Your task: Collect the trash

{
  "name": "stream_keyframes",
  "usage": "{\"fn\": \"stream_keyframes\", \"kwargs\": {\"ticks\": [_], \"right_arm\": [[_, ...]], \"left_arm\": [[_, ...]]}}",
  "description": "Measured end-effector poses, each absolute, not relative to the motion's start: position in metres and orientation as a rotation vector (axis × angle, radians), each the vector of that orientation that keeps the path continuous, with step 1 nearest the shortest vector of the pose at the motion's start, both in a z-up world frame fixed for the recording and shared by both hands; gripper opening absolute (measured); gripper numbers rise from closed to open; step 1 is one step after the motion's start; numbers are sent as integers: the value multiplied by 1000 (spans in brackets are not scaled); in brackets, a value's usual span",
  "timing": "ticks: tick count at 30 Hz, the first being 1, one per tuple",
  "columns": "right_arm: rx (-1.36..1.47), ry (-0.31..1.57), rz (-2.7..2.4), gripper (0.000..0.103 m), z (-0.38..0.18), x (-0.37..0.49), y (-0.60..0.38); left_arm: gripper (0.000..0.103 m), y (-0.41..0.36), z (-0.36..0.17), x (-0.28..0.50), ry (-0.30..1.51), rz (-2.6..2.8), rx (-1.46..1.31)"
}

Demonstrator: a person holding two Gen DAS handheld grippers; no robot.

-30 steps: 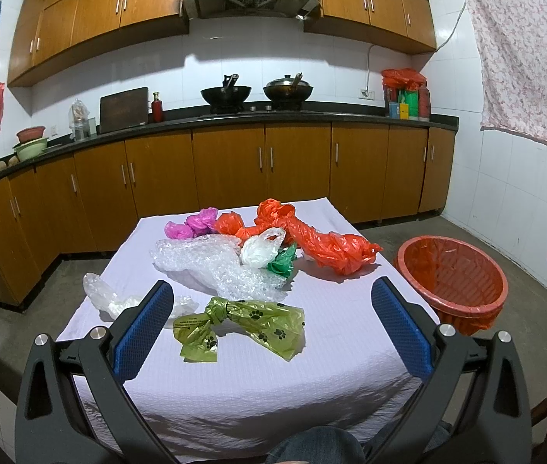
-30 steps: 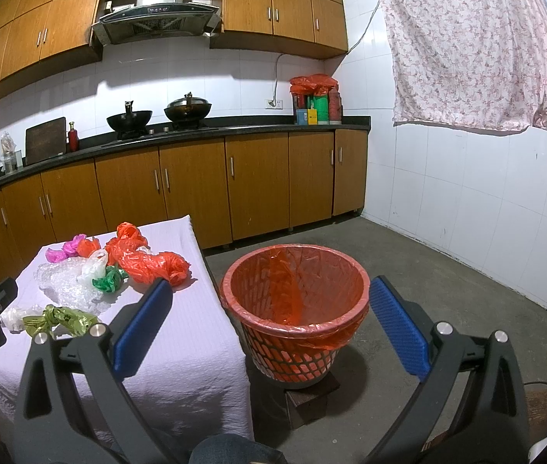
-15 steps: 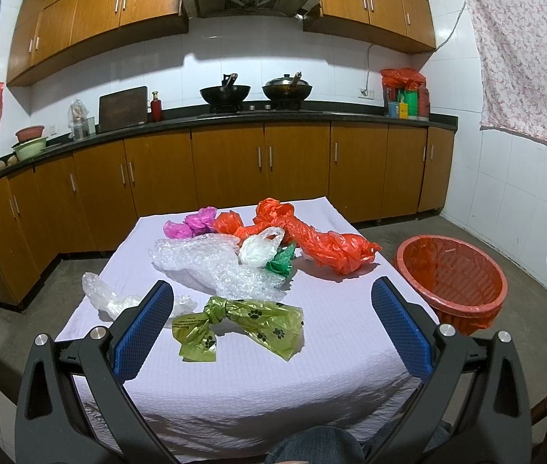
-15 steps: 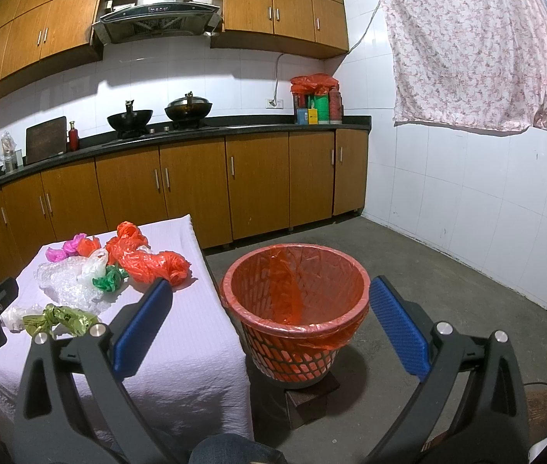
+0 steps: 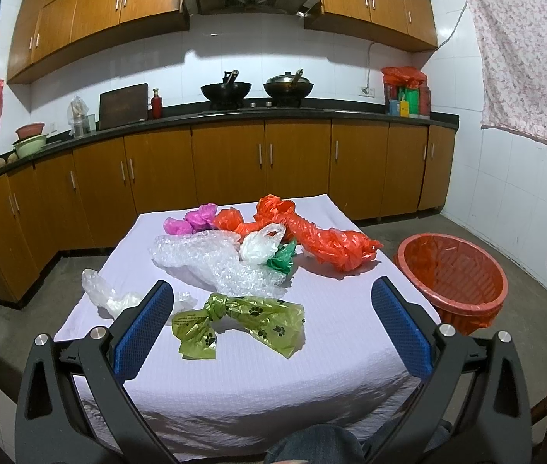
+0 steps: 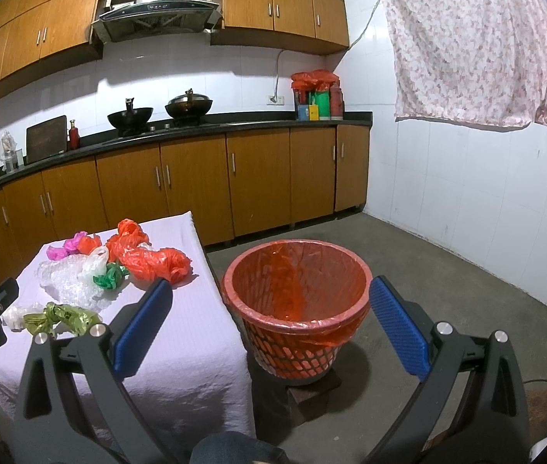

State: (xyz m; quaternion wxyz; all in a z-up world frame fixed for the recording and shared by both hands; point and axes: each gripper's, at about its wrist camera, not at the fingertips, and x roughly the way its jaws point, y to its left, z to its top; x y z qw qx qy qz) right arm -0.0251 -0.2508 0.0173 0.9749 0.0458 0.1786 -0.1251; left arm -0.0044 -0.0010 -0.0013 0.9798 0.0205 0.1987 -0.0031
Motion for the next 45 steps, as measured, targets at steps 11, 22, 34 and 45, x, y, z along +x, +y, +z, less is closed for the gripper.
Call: {"fn": "stream_keyframes", "kwargs": {"ticks": [11,22,34,45], "right_arm": [[138,382,-232,99,18,-19,-255],[151,440,-182,99,7,6,-242],[89,490,132,85,-3,74,-153],[14,673,348,69,-51,146,-73]], "left_arm": [[101,25,-13,4,450,50,-1],[101,138,-46,22,597,283,-194],[95,200,-69,67,679,379,-217],[95,227,-71,81,668,410,-165]]}}
